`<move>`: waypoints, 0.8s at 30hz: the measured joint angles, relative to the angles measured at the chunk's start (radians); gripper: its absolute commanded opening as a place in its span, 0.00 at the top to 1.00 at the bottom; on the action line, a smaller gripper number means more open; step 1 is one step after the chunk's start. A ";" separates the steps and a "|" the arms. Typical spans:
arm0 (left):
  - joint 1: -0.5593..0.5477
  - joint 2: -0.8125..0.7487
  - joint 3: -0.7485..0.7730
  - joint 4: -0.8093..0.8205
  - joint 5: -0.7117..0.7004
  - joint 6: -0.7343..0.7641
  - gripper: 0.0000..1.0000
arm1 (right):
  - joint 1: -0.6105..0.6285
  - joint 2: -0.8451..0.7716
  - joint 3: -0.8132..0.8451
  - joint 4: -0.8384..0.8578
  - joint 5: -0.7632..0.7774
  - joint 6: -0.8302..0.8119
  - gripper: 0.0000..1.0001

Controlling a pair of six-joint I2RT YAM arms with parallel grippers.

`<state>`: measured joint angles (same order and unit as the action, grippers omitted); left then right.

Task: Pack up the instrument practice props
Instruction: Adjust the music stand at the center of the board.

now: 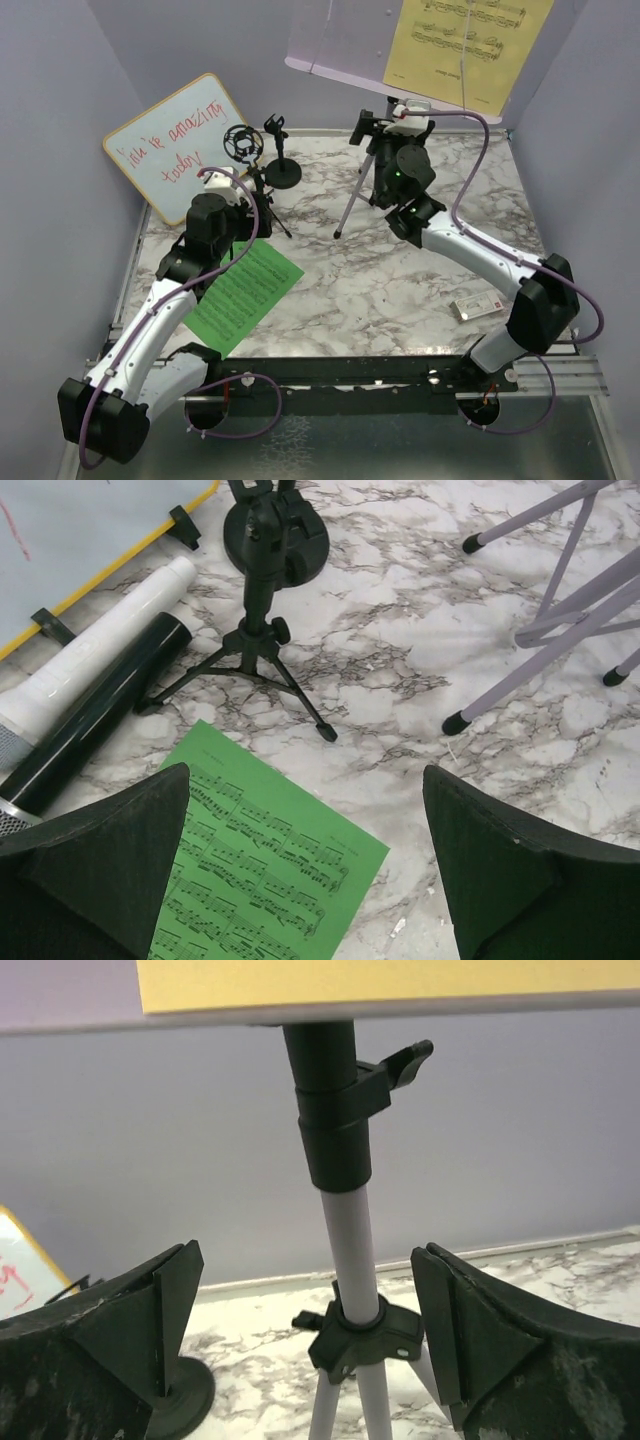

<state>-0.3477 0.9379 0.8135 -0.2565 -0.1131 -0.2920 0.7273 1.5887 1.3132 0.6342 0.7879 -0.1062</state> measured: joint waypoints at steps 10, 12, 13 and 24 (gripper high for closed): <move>0.000 0.006 -0.021 0.076 0.136 -0.026 0.05 | -0.002 -0.218 -0.286 -0.154 -0.288 0.123 0.00; -0.003 0.022 -0.024 0.106 0.164 -0.053 0.05 | -0.002 -0.260 -0.355 -0.175 -0.325 0.137 0.00; -0.008 0.032 -0.024 0.120 0.174 -0.064 0.05 | -0.002 -0.280 -0.387 -0.188 -0.336 0.139 0.00; -0.296 0.260 -0.019 0.407 0.061 -0.116 0.05 | -0.374 -0.542 -0.569 -0.385 -0.535 0.301 0.00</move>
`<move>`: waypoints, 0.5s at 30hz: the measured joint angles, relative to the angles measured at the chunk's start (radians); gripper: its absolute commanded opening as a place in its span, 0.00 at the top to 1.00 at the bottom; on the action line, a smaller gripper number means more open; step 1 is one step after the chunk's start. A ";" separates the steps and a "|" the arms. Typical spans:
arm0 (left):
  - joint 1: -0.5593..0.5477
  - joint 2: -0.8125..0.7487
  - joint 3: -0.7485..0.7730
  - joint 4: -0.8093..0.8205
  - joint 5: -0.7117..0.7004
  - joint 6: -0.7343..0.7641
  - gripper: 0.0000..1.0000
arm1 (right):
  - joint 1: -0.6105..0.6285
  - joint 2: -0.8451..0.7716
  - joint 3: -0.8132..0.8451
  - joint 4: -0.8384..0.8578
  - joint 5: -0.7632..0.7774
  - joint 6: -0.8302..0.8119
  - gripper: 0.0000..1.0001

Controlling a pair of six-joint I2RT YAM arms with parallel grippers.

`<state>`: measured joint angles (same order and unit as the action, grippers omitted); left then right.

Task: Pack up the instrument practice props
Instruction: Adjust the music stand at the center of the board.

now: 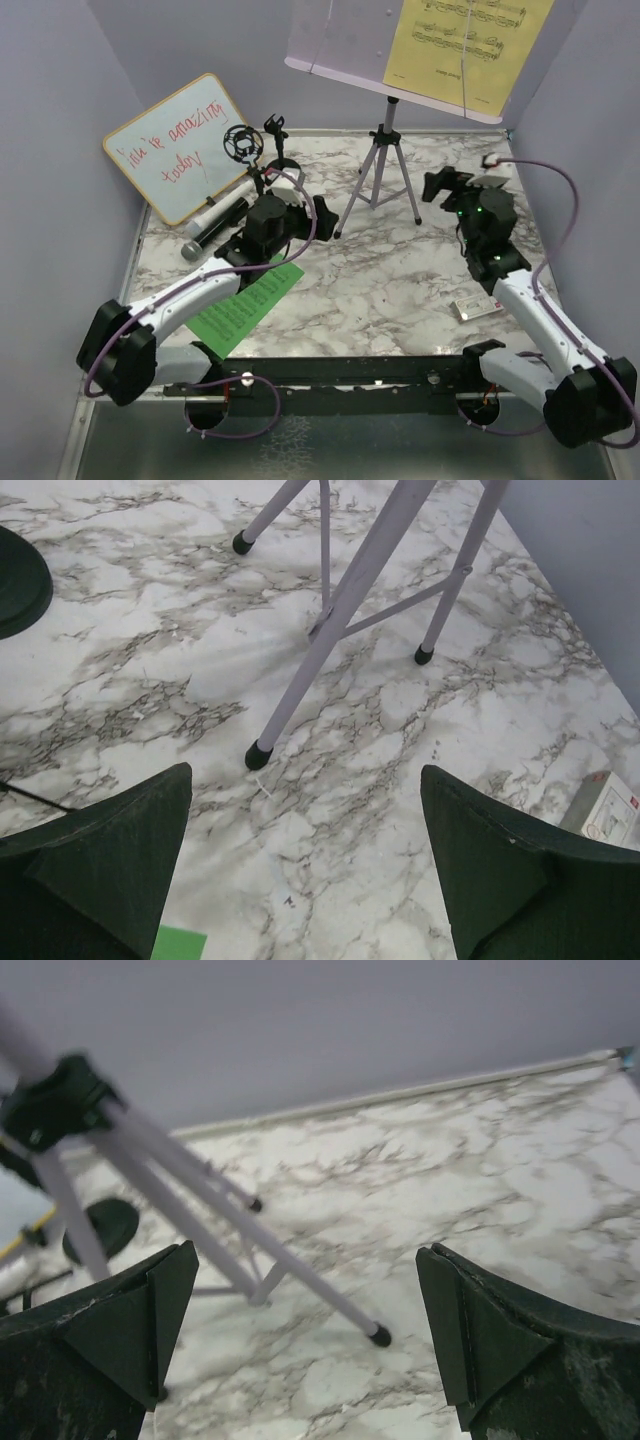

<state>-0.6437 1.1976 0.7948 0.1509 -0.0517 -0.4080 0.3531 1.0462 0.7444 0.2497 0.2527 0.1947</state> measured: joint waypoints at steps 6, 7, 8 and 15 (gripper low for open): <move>-0.052 0.212 0.078 0.168 -0.061 0.067 0.08 | -0.250 -0.114 0.006 -0.051 -0.106 0.160 0.00; -0.055 0.228 0.087 0.184 -0.064 0.078 0.09 | -0.275 -0.115 0.013 -0.060 -0.126 0.181 0.00; -0.062 0.256 0.098 0.219 -0.068 0.098 0.10 | -0.292 -0.115 0.021 -0.068 -0.142 0.198 0.00; -0.072 0.413 0.175 0.397 -0.068 0.221 0.17 | -0.414 -0.082 0.170 -0.125 -0.250 0.269 0.00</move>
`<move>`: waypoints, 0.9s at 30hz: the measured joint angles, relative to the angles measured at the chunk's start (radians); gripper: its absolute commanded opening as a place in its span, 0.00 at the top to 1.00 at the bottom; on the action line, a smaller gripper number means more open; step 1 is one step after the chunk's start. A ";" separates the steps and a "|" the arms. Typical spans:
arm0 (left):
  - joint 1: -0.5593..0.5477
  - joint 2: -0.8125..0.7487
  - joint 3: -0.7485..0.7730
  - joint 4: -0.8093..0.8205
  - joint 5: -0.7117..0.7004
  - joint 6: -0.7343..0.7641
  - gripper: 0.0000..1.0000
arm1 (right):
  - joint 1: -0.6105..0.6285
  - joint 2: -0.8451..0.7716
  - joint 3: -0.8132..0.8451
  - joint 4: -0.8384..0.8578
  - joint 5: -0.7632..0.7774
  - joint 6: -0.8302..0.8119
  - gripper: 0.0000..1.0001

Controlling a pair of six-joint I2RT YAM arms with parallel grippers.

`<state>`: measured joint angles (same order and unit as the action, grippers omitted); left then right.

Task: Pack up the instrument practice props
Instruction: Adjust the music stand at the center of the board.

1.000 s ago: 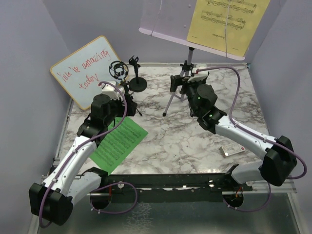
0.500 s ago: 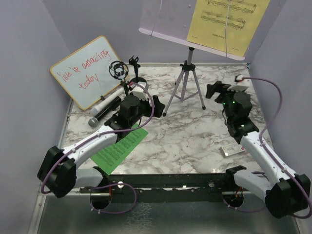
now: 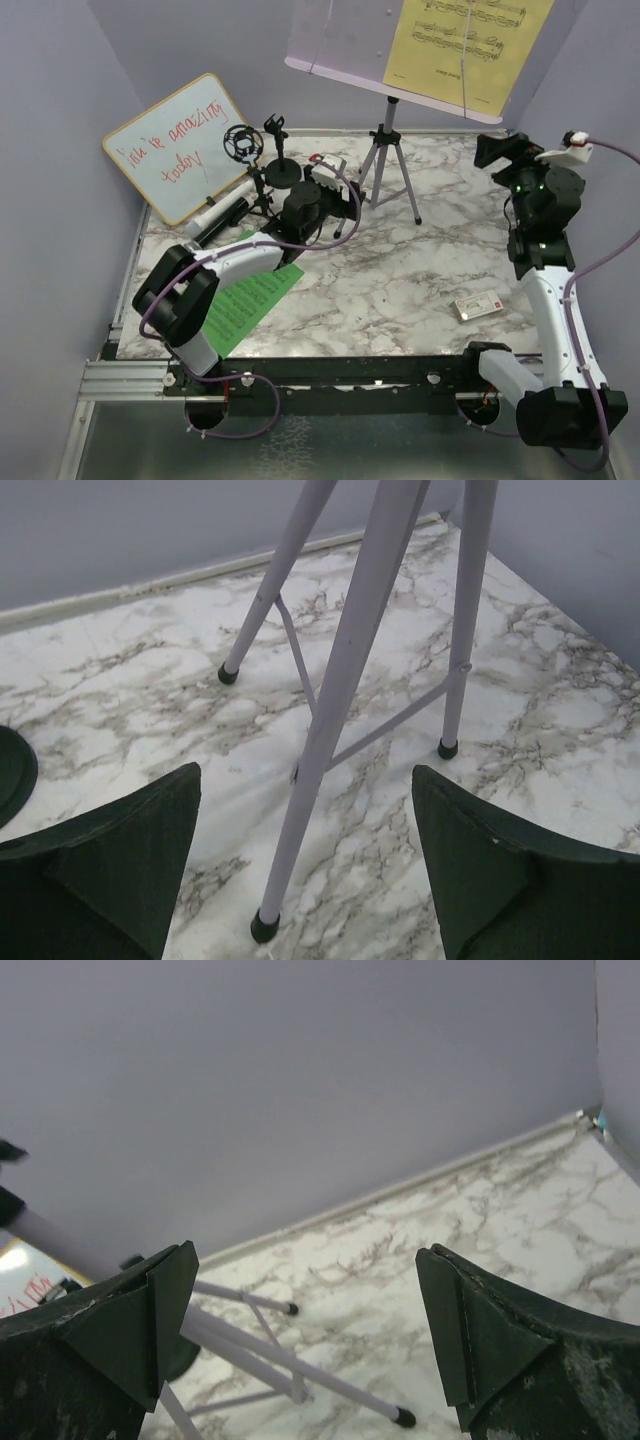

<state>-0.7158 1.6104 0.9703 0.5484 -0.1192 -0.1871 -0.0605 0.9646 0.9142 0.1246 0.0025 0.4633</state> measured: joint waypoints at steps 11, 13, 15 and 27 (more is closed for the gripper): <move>0.000 0.214 0.179 0.109 0.080 0.093 0.35 | -0.052 0.047 0.279 -0.110 -0.078 -0.019 0.00; 0.000 0.235 0.186 0.118 0.087 0.109 0.43 | -0.052 0.034 0.282 -0.130 -0.089 -0.026 0.00; 0.000 0.251 0.189 0.123 0.095 0.124 0.53 | -0.053 0.019 0.282 -0.150 -0.096 -0.031 0.00; 0.010 0.235 0.128 0.159 0.157 0.225 1.00 | -0.056 -0.110 0.351 -0.239 -0.162 -0.058 0.00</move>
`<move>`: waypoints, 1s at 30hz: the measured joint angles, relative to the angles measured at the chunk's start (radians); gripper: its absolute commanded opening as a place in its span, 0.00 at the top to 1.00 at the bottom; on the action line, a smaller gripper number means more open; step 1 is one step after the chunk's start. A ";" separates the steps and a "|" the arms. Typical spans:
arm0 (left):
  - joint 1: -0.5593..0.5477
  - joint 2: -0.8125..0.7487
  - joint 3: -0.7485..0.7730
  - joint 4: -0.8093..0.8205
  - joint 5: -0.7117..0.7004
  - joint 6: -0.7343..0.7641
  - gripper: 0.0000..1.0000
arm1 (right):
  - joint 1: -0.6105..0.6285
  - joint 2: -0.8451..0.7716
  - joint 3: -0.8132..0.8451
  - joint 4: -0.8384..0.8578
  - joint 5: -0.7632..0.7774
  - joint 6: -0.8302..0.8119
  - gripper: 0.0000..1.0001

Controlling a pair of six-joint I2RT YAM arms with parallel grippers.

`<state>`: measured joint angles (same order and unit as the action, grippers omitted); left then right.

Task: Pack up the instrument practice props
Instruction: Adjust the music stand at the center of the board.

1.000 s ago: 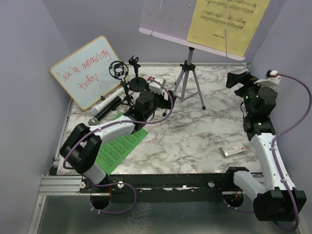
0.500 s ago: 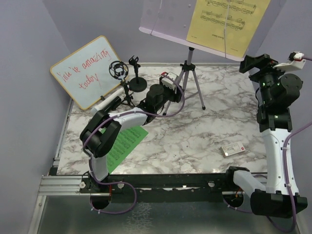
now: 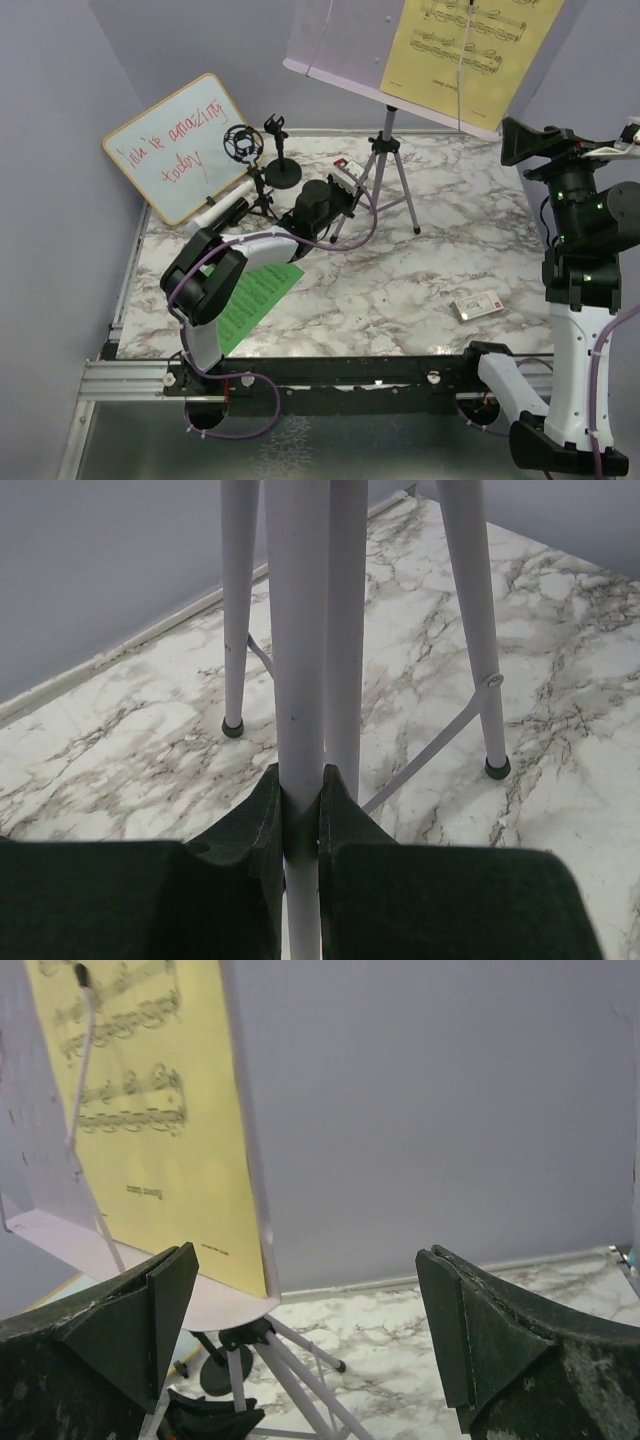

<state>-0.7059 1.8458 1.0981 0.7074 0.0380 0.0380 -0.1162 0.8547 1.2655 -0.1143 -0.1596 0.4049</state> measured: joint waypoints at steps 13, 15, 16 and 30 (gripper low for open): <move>-0.009 -0.177 -0.198 -0.005 -0.018 0.035 1.00 | 0.000 -0.032 0.024 0.001 -0.141 0.016 0.00; -0.009 -0.210 -0.232 -0.007 -0.030 0.036 1.00 | 0.000 -0.015 0.046 0.008 -0.182 0.026 0.00; -0.009 -0.227 -0.249 -0.010 -0.035 0.038 1.00 | 0.000 -0.005 0.060 0.013 -0.204 0.032 0.00; -0.024 -0.435 -0.321 -0.054 -0.071 -0.044 0.44 | 0.000 0.205 0.260 0.057 -0.412 0.065 0.00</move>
<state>-0.7303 1.4113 0.7769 0.6537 -0.0326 -0.0063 -0.1158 1.0599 1.5253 -0.0574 -0.5713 0.4702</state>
